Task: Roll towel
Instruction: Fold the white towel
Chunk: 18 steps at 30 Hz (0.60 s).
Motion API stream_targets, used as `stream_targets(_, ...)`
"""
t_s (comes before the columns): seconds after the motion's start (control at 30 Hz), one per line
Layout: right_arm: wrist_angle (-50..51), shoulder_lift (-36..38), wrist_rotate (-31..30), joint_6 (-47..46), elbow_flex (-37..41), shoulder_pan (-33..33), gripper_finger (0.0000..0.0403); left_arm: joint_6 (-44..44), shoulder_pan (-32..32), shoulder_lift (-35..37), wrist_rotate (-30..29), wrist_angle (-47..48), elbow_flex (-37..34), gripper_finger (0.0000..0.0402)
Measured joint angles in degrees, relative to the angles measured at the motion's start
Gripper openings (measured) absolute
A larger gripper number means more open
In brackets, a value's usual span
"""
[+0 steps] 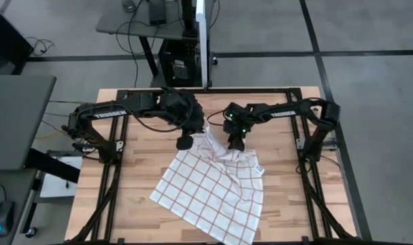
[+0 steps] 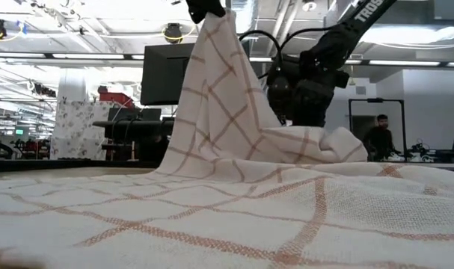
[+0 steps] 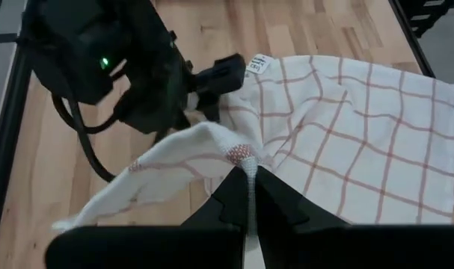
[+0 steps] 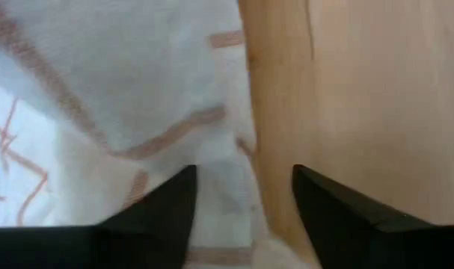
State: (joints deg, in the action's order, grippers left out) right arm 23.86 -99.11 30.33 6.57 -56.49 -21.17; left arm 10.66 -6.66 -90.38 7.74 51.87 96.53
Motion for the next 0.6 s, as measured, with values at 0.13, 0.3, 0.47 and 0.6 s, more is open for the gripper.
stream_targets(0.13, 1.53, 2.11, 6.71, 0.10, 0.00, -0.45, 0.0021, 0.07, -0.01, -0.01, -0.03, -0.05, 0.00, 0.0000)
stream_targets(0.3, 4.39, 5.68, 6.89, -0.74, 0.00, -1.66, 0.0002, 1.53, -0.08, -0.01, -0.56, -0.08, 0.00, 0.0000)
stream_targets(0.47, 7.25, 10.16, 4.15, -0.72, 0.00, -4.70, 0.0000, 1.66, -0.07, -0.01, -0.56, 0.31, 0.00, 0.0000)
stream_targets(0.6, 10.64, 14.10, 4.02, -0.97, 0.00, -7.04, 0.0000, 1.63, -0.07, -0.01, -0.58, 1.50, 0.00, 0.0000)
